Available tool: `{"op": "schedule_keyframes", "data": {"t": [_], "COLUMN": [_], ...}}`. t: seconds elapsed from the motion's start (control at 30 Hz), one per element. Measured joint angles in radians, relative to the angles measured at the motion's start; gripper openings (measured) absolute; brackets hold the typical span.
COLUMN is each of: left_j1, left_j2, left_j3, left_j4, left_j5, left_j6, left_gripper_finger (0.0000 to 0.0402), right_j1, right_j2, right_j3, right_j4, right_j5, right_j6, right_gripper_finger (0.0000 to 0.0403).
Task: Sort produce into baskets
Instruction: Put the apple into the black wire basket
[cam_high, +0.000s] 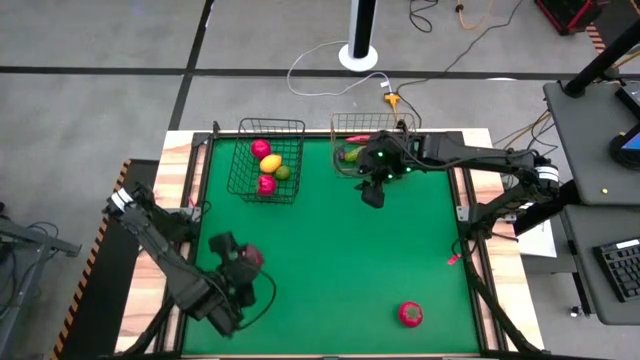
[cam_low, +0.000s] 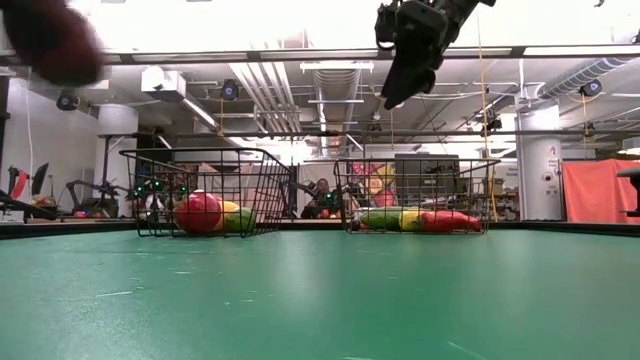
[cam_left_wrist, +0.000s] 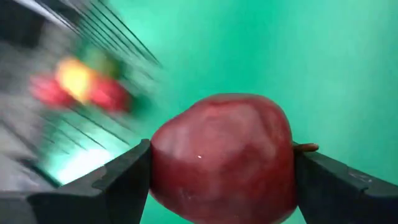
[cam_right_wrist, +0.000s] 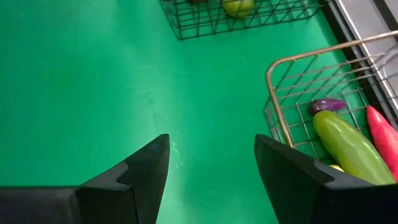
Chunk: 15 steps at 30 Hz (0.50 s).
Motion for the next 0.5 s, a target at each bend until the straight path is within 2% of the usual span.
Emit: {"op": "schedule_keyframes", "data": {"t": [0.1,0.23,0.4,0.5], "left_j1": [0.055,0.170,0.372,0.507], "left_j2": [-0.013,-0.084,-0.186,-0.245], "left_j3": [0.092,0.129,0.107,0.079], "left_j4": [-0.104,-0.059,-0.048,0.009], "left_j5": [-0.188,-0.354,-0.384,-0.348], "left_j6": [0.078,0.330,0.567,0.728], "left_gripper_finger": [0.0306,0.0307,0.0307,0.0307], "right_j1": [0.015,0.036,0.057,0.065], "right_j2": [-0.001,-0.002,-0.002,-0.002], "right_j3": [0.000,0.000,0.000,0.000], "right_j4": [0.001,0.023,0.022,0.023], "right_j5": [-0.002,-0.004,-0.004,-0.004], "right_j6": [-0.006,-0.010,-0.009,-0.009], "right_gripper_finger": [0.0226,0.0226,0.0226,0.0226]}}
